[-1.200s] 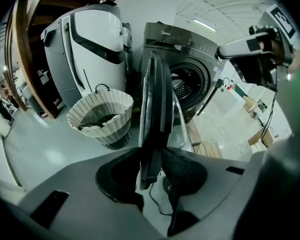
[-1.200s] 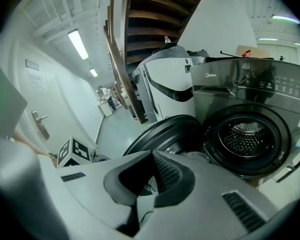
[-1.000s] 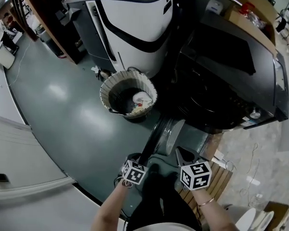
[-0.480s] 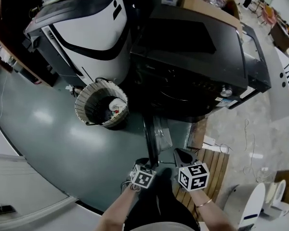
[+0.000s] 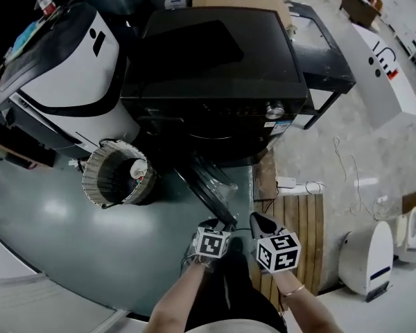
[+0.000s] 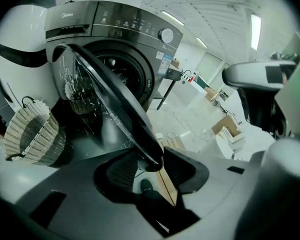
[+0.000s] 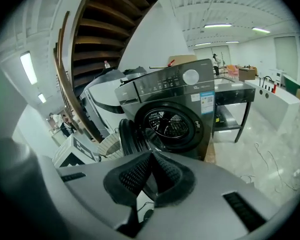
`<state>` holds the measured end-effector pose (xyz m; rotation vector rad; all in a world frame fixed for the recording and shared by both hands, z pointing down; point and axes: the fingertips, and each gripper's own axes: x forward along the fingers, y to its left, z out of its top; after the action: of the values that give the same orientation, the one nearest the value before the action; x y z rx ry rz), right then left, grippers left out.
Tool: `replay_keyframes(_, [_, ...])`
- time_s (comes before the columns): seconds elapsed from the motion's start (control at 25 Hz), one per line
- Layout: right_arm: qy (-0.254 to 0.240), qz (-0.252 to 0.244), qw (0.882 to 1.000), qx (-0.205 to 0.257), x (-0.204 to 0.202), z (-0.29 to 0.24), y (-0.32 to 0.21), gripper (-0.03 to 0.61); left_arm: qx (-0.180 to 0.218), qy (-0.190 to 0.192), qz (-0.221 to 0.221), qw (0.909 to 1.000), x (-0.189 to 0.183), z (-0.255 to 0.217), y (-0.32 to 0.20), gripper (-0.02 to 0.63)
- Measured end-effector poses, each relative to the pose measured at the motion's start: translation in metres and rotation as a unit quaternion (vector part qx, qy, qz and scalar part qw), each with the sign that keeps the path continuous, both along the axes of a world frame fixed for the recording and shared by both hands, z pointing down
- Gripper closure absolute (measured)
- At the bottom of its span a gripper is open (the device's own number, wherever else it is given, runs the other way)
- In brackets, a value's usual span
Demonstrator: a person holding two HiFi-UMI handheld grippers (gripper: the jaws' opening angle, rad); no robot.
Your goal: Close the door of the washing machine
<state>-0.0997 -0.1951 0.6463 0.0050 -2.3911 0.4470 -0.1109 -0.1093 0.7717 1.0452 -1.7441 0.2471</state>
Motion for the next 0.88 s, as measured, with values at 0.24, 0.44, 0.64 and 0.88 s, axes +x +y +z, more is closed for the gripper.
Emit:
replay_keyframes(0.24, [0.007, 0.049, 0.999, -0.003, 0.020, 0.006, -0.042, 0.571, -0.003, -0.006, 0.032, 0.9995, -0.009, -0.006, -0.055, 0.435])
replay_keyframes(0.44, [0.005, 0.082, 0.997, -0.002, 0.027, 0.007, -0.071, 0.571, -0.005, -0.005, 0.051, 0.9987, -0.019, -0.005, -0.091, 0.426])
replay_keyframes(0.64, [0.001, 0.110, 0.994, -0.004, 0.028, 0.005, -0.095, 0.571, -0.003, -0.001, 0.063, 0.9980, -0.029, -0.009, -0.119, 0.422])
replay_keyframes(0.88, [0.006, 0.125, 0.992, -0.008, 0.027, 0.010, -0.117, 0.571, -0.006, -0.014, 0.078, 0.9968, -0.044, -0.007, -0.157, 0.410])
